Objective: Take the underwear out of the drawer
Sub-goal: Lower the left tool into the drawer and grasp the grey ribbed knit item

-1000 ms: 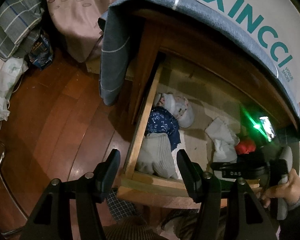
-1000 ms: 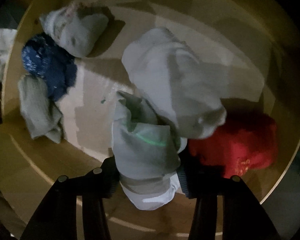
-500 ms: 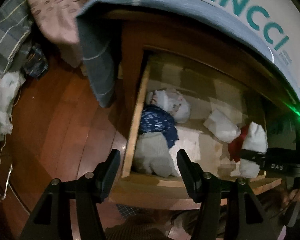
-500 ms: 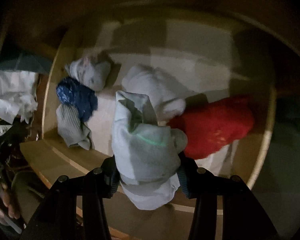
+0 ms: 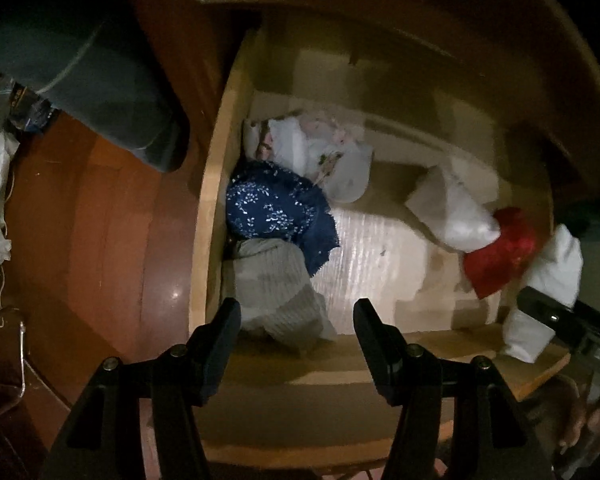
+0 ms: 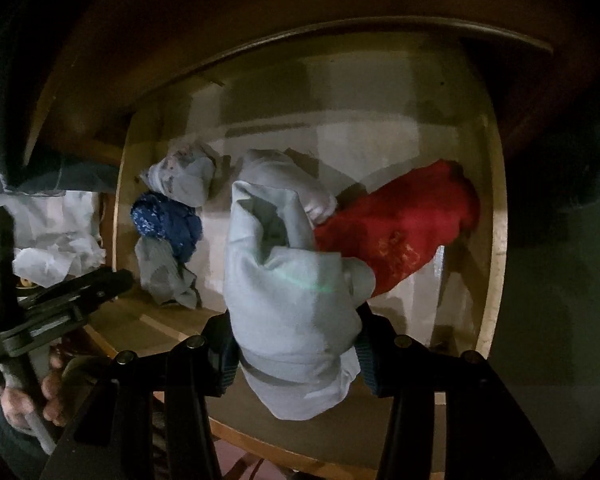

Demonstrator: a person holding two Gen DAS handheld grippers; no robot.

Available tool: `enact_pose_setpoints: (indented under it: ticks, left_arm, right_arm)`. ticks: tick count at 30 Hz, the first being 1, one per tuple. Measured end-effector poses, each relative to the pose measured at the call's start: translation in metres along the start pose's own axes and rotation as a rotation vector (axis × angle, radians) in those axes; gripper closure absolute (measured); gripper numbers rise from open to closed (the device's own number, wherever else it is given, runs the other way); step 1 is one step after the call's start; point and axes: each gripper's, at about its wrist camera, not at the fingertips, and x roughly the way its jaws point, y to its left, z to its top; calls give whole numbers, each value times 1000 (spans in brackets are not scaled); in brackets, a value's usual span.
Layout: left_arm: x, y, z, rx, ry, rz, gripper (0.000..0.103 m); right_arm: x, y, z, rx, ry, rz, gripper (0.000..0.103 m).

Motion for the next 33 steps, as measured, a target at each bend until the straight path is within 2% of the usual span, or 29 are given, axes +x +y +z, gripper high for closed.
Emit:
enact_pose_setpoints:
  ticks: [7,15,19,22,24,26,28,33]
  left_arm:
    - [31,3,12,-49,116,-5,43]
    - [50,-3,25,-47,183,55,42]
    - [56,-6,32,-67,205,68,36]
    - [59,-18,31,-22,206,70,32]
    - [58,-24,28,8,216,35,32]
    - [57,-29,26,13,228,-35,32]
    - [56,-33,27,10,231,-61,32]
    - [47,-23,28,-30,204,-54,30]
  right_arm:
    - [3,-3,0,14,-4,18,57]
    - [3,-3,-1,7,10,27,56]
    - [5,-4,0,8,18,33,56]
    - [6,-5,1,13,17,34,56]
    - [7,-6,1,17,22,37,56]
    - [8,-6,1,17,26,43,56]
    - [7,-6,1,19,25,41,56]
    - [7,-7,1,21,27,46,56]
